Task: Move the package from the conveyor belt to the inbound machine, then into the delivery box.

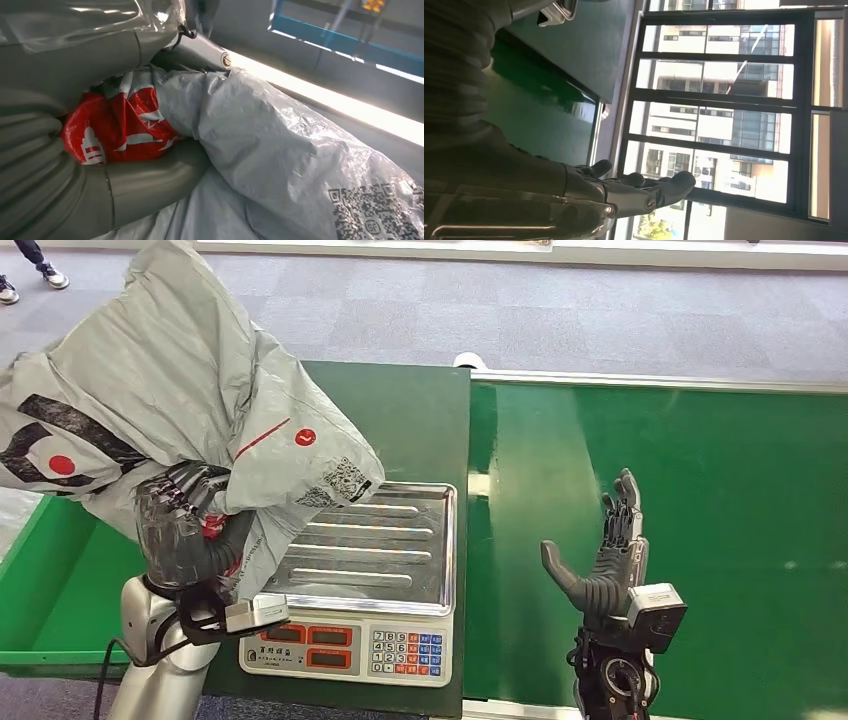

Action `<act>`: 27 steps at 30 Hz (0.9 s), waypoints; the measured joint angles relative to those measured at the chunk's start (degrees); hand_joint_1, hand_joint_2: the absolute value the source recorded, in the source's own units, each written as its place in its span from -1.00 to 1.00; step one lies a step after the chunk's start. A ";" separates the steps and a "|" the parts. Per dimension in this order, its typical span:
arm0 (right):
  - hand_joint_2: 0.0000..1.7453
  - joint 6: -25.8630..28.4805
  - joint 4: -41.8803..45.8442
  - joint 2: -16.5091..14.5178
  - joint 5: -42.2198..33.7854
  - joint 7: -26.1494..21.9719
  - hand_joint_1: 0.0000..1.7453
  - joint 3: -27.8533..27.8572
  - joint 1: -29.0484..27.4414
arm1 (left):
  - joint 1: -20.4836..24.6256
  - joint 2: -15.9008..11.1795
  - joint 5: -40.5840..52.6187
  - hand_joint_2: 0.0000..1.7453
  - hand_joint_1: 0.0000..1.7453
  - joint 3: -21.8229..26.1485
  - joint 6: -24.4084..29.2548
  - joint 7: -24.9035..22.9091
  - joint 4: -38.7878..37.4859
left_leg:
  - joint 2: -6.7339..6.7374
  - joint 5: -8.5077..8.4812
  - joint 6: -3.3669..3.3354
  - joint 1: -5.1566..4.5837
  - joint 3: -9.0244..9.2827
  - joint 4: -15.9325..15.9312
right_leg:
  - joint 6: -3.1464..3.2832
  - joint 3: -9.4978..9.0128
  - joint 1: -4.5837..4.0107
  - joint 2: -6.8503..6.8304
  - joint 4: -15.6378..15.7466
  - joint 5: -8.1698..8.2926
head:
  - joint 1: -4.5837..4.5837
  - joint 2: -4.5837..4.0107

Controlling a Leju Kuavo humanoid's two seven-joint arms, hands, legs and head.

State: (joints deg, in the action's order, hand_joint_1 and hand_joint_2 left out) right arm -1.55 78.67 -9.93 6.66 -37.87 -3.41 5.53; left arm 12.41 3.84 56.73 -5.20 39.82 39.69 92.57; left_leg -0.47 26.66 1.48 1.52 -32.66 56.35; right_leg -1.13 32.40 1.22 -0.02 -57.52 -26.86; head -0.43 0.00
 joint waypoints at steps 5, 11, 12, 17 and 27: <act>1.00 0.07 0.85 0.07 0.60 -0.25 -1.00 0.27 -1.18 | 3.87 0.96 11.69 1.00 1.00 11.85 0.00 -4.80 -5.56 | 0.25 -0.01 0.01 0.02 0.02 0.00 | 0.09 0.06 -0.04 0.18 -0.01 0.07 | -0.01 0.00; 1.00 -0.28 1.02 0.18 0.92 -0.29 -1.00 0.43 -1.26 | 8.18 -1.05 13.22 1.00 1.00 21.04 0.00 -9.03 -12.83 | 0.26 -0.02 0.02 0.06 0.01 0.00 | 0.10 0.09 -0.08 0.18 -0.02 0.07 | -0.01 0.00; 1.00 -0.33 1.02 0.19 0.93 -0.29 -1.00 0.45 -1.26 | 8.62 -1.40 13.28 1.00 1.00 21.89 0.00 -9.34 -13.77 | 0.26 -0.01 0.02 0.06 0.00 0.00 | 0.10 0.09 -0.08 0.18 -0.02 0.07 | 0.00 0.00; 1.00 -0.56 1.02 0.19 0.95 -0.29 -1.00 0.51 -1.26 | 9.96 -2.46 13.45 1.00 1.00 24.30 0.00 -9.72 -16.90 | 0.25 -0.01 0.02 0.05 -0.04 0.00 | 0.10 0.11 -0.07 0.18 -0.02 0.07 | 0.01 0.00; 1.00 -0.57 1.02 0.18 0.95 -0.29 -1.00 0.59 -1.25 | 10.66 -2.98 13.52 1.00 1.00 25.50 0.02 -9.84 -18.97 | 0.25 -0.01 0.03 0.05 -0.03 0.00 | 0.10 0.12 -0.07 0.18 -0.02 0.07 | 0.00 0.00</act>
State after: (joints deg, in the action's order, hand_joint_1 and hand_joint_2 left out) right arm -2.12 79.69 -9.75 7.61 -38.16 -2.82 4.27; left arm 23.07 0.86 70.25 20.30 39.85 29.86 73.60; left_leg -0.22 26.65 1.51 1.57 -32.69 56.35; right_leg -1.03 32.53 1.15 0.16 -57.54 -26.79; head -0.43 0.00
